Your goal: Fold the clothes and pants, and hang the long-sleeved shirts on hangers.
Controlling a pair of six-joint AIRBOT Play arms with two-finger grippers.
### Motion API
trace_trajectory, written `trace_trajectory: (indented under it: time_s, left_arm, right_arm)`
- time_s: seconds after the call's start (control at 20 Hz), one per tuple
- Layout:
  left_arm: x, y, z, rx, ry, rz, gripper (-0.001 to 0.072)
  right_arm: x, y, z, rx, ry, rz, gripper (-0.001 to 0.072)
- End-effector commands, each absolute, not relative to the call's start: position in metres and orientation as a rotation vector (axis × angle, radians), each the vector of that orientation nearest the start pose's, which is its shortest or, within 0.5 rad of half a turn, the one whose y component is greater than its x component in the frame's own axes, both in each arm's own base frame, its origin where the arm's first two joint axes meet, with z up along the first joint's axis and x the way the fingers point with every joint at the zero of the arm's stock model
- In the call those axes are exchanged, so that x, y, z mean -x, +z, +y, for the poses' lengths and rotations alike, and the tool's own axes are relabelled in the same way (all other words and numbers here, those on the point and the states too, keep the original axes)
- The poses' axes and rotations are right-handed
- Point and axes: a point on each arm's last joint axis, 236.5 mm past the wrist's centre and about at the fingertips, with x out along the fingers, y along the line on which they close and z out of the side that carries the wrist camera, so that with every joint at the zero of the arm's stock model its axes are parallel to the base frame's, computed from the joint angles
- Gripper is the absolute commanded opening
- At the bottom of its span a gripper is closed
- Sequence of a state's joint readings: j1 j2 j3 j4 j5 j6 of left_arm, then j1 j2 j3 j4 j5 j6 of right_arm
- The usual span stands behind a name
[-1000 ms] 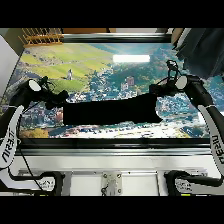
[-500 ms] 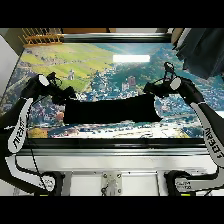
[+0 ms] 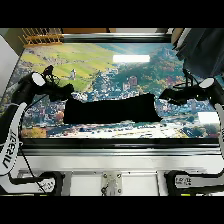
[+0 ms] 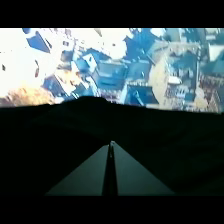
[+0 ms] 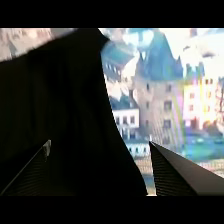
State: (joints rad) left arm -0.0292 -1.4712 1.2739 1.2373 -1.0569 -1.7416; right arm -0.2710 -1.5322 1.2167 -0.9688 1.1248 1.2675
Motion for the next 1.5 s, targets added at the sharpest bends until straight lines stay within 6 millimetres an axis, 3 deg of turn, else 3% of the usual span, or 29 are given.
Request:
trace_trajectory:
  time_s: [0.0,0.2,0.35,0.4,0.45,0.5,0.65,0.75,0.9,1.3,1.45]
  left_arm:
    - [-0.411,-0.017,-0.105,0.414,-0.112,1.253,0.0012]
    - [-0.405,-0.019,-0.107,0.407,-0.115,1.263,0.0012]
    - [-0.421,-0.008,-0.071,0.459,-0.049,1.215,0.0012]
    - [-0.426,-0.003,-0.056,0.481,-0.020,1.195,0.0067]
    - [-0.432,0.001,-0.041,0.500,0.006,1.173,0.0412]
    - [-0.437,0.007,-0.026,0.520,0.033,1.150,0.0691]
    - [-0.451,0.033,0.010,0.555,0.084,1.076,0.0692]
    - [-0.455,0.049,0.016,0.555,0.084,1.057,0.0692]
    - [-0.455,0.060,-0.002,0.523,0.038,1.071,0.0692]
    - [-0.460,0.070,-0.110,0.387,-0.178,1.036,0.0692]
    - [-0.454,0.071,-0.138,0.358,-0.232,1.039,0.0692]
  right_arm:
    - [-0.401,-0.053,0.019,-0.641,0.371,1.286,0.0720]
    - [-0.400,-0.075,0.040,-0.709,0.439,1.314,0.0720]
    - [-0.406,-0.075,0.046,-0.769,0.447,1.298,0.0720]
    - [-0.407,-0.075,0.046,-0.770,0.447,1.297,0.0720]
    - [-0.407,-0.075,0.046,-0.766,0.450,1.294,0.0720]
    - [-0.407,-0.075,0.046,-0.758,0.457,1.291,0.0720]
    - [-0.407,-0.075,0.045,-0.750,0.462,1.288,0.0720]
    - [-0.407,-0.075,0.045,-0.750,0.462,1.287,0.0720]
    - [-0.407,-0.075,0.045,-0.705,0.495,1.270,0.0720]
    - [-0.408,-0.081,0.045,-0.676,0.505,1.262,0.0720]
    - [-0.406,-0.091,0.051,-0.684,0.513,1.288,0.0720]
